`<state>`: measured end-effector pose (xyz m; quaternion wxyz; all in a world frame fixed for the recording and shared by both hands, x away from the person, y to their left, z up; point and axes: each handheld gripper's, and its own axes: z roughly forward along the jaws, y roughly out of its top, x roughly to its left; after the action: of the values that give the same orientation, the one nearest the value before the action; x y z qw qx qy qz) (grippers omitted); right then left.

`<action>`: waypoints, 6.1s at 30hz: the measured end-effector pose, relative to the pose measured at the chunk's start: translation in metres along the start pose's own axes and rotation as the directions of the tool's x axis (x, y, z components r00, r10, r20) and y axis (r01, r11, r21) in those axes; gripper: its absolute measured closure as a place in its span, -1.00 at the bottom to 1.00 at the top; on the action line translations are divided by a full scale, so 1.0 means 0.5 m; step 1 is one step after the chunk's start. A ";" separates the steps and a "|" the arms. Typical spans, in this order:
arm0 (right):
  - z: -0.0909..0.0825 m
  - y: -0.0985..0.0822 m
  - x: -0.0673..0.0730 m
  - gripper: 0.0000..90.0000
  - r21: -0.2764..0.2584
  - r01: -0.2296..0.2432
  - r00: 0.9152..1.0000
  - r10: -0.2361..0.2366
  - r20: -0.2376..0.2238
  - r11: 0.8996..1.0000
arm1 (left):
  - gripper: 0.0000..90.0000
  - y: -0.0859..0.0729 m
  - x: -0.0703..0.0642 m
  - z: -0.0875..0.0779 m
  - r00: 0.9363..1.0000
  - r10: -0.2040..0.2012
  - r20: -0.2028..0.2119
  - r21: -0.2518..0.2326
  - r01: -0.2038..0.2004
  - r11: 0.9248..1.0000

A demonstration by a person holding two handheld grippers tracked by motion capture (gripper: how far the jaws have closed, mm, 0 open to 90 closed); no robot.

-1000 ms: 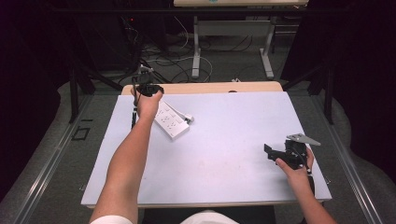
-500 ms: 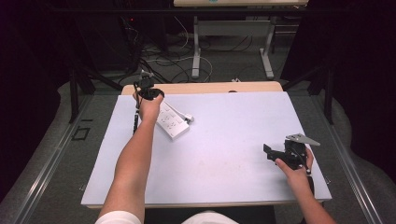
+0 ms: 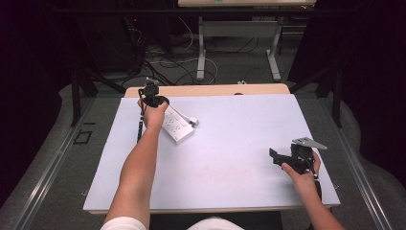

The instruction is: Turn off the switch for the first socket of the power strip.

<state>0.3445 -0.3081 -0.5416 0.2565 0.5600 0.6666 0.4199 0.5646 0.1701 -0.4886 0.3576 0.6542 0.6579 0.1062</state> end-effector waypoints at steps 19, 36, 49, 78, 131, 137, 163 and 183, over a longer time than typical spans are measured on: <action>0.000 0.001 0.001 -0.85 -0.005 0.009 1.000 -0.009 -0.003 1.000 | 1.00 -0.026 0.002 0.041 1.000 0.010 0.002 0.029 -0.010 1.000; 0.001 0.000 0.004 -0.85 0.011 0.005 1.000 -0.005 -0.006 1.000 | 1.00 -0.036 -0.002 0.061 0.999 0.029 -0.018 0.048 -0.028 0.998; 0.000 0.000 0.001 -0.84 -0.001 0.006 1.000 -0.006 -0.010 1.000 | 1.00 -0.040 -0.004 0.069 0.999 0.028 -0.030 0.053 -0.026 0.998; 0.001 0.001 0.002 -0.85 0.001 0.003 1.000 -0.003 -0.013 1.000 | 1.00 -0.040 -0.003 0.072 0.999 0.037 -0.038 0.071 -0.034 0.997; -0.003 0.005 0.000 -0.84 -0.011 0.008 1.000 -0.008 -0.027 1.000 | 0.88 -0.039 -0.047 0.012 0.995 0.100 -0.015 0.025 -0.099 0.995; -0.003 0.003 -0.001 -0.84 -0.009 0.010 0.999 -0.010 -0.031 1.000 | 0.81 -0.036 -0.050 -0.005 0.994 0.109 -0.001 0.014 -0.109 0.994; -0.007 0.004 0.003 -0.84 -0.009 0.019 0.998 -0.019 -0.059 1.000 | 0.21 -0.034 -0.056 -0.060 0.991 0.133 0.013 -0.011 -0.133 0.991; -0.006 0.004 0.004 -0.84 -0.014 0.035 0.997 -0.035 -0.064 0.999 | -0.14 -0.047 -0.073 -0.114 0.977 0.211 0.026 -0.021 -0.210 0.977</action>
<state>0.3426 -0.3068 -0.5379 0.2457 0.5328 0.6816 0.4373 0.5071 0.1517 -0.4495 0.3593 0.7184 0.5789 0.1402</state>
